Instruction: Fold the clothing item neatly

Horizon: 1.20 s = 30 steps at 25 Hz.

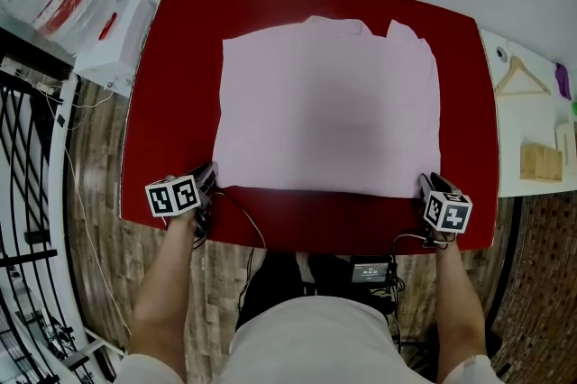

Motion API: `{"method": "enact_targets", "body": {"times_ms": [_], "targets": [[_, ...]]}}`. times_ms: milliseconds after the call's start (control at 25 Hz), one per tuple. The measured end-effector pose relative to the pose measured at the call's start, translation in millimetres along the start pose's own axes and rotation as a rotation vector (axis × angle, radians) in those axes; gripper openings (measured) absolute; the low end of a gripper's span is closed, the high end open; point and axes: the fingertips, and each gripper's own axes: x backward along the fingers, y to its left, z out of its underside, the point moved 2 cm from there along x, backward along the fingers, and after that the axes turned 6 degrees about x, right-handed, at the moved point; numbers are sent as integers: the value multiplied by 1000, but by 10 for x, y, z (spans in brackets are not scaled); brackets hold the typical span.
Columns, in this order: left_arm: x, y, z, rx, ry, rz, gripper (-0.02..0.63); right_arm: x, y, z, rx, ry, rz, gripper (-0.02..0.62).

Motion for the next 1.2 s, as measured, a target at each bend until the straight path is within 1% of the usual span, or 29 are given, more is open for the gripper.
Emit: {"method": "enact_targets", "body": {"times_ms": [40, 80, 200, 320, 440, 560, 680, 840, 920, 1040, 1120, 1200], "targets": [[-4, -22, 3, 3, 4, 8, 12, 8, -3, -5, 0, 2, 3, 123], [-3, -48, -6, -11, 9, 11, 14, 24, -1, -25, 5, 3, 8, 123], [4, -151, -102, -87, 16, 16, 14, 144, 89, -239, 71, -38, 7, 123], [-17, -230, -192, -137, 19, 17, 14, 222, 388, -616, 177, -98, -62, 123], [-75, -279, -228, -186, 26, 13, 14, 145, 851, -1038, 257, -142, -159, 124], [-72, -323, -248, -234, 4, 4, 14, -47, 1378, -1391, 304, -167, -251, 123], [-53, -378, -242, -289, -10, 13, 14, -283, 1901, -1653, 372, -174, -325, 121], [-63, -414, -198, -357, 2, 39, 13, -564, 2610, -1960, 494, -185, -405, 98], [-81, -422, -176, -393, 18, 54, 12, -707, 2940, -2124, 564, -194, -423, 76], [-131, -411, -128, -438, 54, 66, 12, -956, 3344, -2387, 653, -207, -420, 51], [-173, -408, -100, -445, 73, 76, 12, -1136, 3552, -2556, 699, -203, -410, 40], [-212, -404, -67, -434, 93, 85, 6, -1328, 3711, -2715, 725, -186, -399, 35]]}}
